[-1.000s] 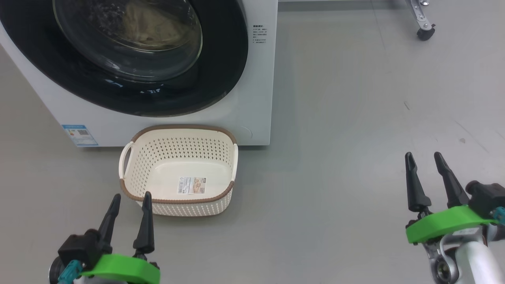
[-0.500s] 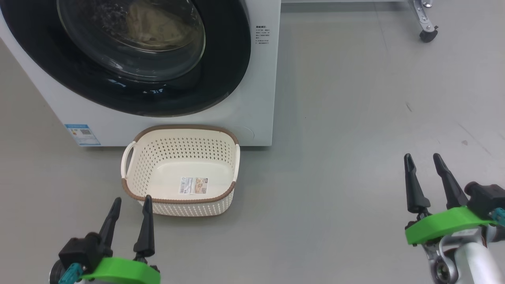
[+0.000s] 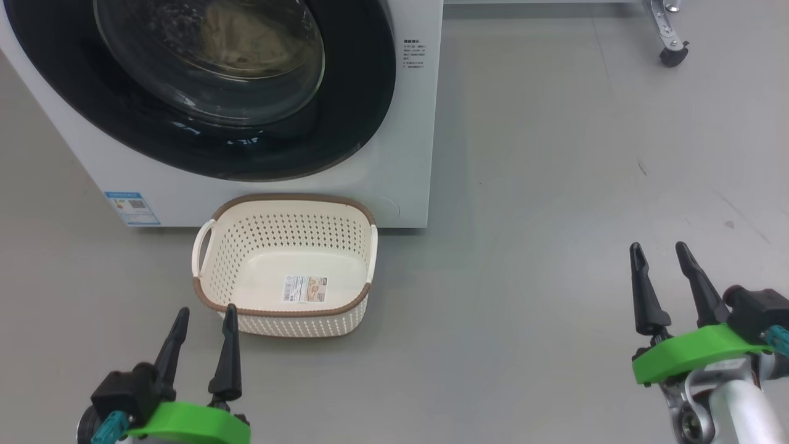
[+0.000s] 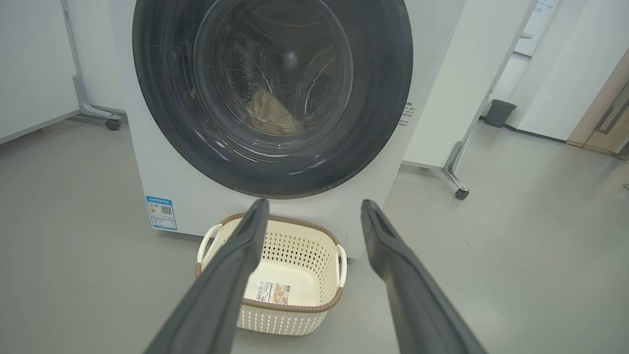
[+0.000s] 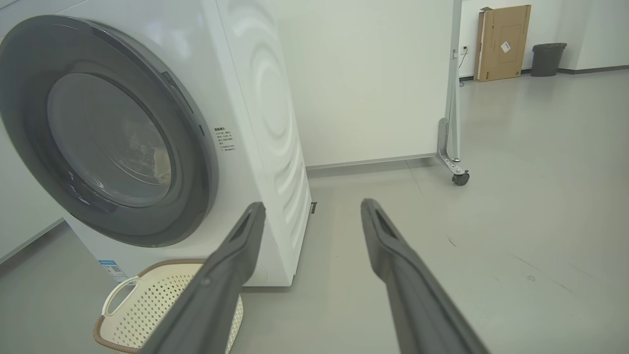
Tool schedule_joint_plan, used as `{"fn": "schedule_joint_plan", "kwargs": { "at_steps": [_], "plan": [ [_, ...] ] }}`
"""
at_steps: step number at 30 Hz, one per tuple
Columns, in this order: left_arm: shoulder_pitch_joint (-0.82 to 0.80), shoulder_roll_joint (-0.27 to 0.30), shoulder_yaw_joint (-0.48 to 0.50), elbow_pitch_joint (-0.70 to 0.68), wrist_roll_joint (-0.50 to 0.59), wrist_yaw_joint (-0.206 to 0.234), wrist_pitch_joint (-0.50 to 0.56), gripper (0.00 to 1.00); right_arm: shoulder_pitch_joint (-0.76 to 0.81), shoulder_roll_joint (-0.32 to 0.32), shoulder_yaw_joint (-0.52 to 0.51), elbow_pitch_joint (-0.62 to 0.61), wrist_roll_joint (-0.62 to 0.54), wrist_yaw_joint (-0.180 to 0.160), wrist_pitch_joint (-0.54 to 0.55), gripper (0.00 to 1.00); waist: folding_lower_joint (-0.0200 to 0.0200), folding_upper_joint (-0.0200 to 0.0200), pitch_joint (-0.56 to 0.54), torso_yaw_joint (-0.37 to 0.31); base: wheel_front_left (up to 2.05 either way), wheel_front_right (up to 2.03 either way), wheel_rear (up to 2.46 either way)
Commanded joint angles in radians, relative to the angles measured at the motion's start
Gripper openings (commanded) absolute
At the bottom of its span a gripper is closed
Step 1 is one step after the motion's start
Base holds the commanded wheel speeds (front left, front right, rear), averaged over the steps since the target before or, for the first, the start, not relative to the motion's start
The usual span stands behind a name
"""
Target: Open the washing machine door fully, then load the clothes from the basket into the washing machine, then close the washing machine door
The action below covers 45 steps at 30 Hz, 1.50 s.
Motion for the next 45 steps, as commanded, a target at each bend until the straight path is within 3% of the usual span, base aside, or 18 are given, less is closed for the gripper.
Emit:
{"fn": "schedule_joint_plan", "kwargs": {
  "at_steps": [1,15,29,30,35,45],
  "plan": [
    [-0.028,0.012,0.038,-0.036,0.002,0.0,-0.007,1.0,-0.023,-0.001,0.018,-0.027,-0.006,-0.003,-0.002,1.0,0.0,0.0,-0.001,0.001,0.0,0.0,0.0],
    [-0.02,0.013,0.036,0.012,-0.011,0.0,-0.007,1.0,-0.014,-0.001,0.026,-0.014,-0.013,-0.003,-0.002,1.0,0.0,0.0,-0.025,0.005,0.0,0.0,0.0],
    [-0.018,0.045,-0.024,0.024,-0.097,0.0,-0.007,1.0,-0.019,-0.001,0.023,-0.01,-0.014,-0.003,-0.002,1.0,0.0,0.0,-0.021,0.005,0.0,0.0,0.0],
    [0.006,0.022,-0.062,0.056,-0.098,0.0,0.0,0.0,0.011,0.0,0.004,0.018,-0.008,0.0,0.0,0.0,0.0,0.0,-0.021,0.005,0.0,0.0,0.0],
    [0.028,0.002,-0.071,0.112,-0.108,0.0,0.002,0.0,0.037,0.005,0.009,0.081,0.001,0.0,0.004,0.0,0.0,0.0,-0.021,0.006,0.0,0.0,0.0],
    [0.022,-0.003,-0.046,0.107,-0.193,0.0,0.026,0.0,0.033,0.005,0.004,0.073,0.103,0.0,0.032,0.0,0.0,0.0,-0.021,0.006,0.0,0.0,0.0]
  ]
}}
